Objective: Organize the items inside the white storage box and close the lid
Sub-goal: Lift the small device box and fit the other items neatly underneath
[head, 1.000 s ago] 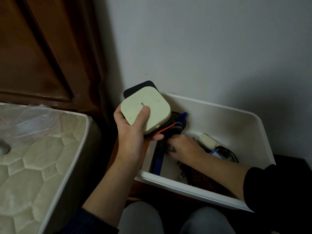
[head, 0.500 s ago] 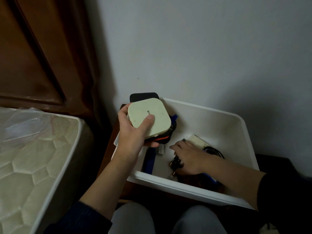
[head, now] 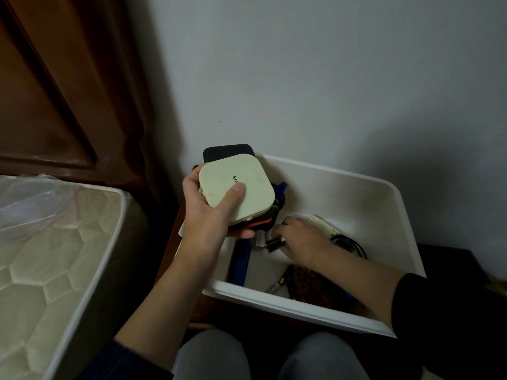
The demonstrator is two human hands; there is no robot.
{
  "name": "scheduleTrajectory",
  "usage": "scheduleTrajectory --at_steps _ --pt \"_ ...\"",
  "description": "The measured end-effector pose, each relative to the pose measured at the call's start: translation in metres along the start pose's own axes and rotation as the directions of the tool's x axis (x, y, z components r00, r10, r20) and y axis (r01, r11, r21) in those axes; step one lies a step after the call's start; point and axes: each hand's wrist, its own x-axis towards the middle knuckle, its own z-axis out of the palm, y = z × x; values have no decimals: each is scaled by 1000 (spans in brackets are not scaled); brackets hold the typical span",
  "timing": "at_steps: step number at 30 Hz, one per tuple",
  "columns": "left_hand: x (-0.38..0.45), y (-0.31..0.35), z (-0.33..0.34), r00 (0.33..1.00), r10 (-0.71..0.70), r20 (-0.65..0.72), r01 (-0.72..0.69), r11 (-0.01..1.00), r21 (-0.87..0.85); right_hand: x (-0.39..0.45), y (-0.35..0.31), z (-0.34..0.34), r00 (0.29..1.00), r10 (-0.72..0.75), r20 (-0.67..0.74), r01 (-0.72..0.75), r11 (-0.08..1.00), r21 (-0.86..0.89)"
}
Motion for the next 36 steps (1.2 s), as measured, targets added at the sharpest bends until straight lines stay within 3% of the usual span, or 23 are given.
scheduleTrajectory --at_steps 4,6,8,11,13,16,20,23,26,30,34,36 --pt "0 -1 0 1000 2 -2 -2 1000 1 -1 4 -4 988 62 -143 -59 998 26" --pt "1 -1 0 1000 6 1 -6 1000 -7 -4 12 -10 947 159 -279 -133 985 108" --pt "1 -2 -1 1000 11 7 -10 1000 -13 -7 26 -19 899 269 -346 -264 962 65" --pt "1 -3 -1 1000 17 3 -17 1000 -15 -6 44 -34 855 494 -156 -493 869 45" --pt "2 -4 -1 1000 22 3 -22 1000 -17 -7 48 -41 837 548 -1 -547 836 41" --pt "2 -4 0 1000 23 7 -23 1000 -20 -9 50 -38 844 531 77 -530 847 -32" --pt "1 -4 -1 1000 25 17 -25 1000 -10 -10 54 -38 860 509 32 -508 861 -21" --pt "1 -4 -1 1000 27 17 -26 1000 -10 -13 57 -40 918 394 -45 -394 919 -3" --pt "2 -5 -1 1000 27 16 -27 1000 -15 -15 57 -41 957 258 -135 -276 952 -132" --pt "2 -5 -2 1000 22 19 -21 1000 -17 -11 54 -41 966 244 -90 -259 931 -256" --pt "3 -6 -3 999 23 29 -22 1000 -20 -4 59 -42 957 289 -9 -287 943 -167" --pt "3 -7 -3 999 22 36 -22 1000 -21 -4 65 -44 953 293 79 -290 956 -43"
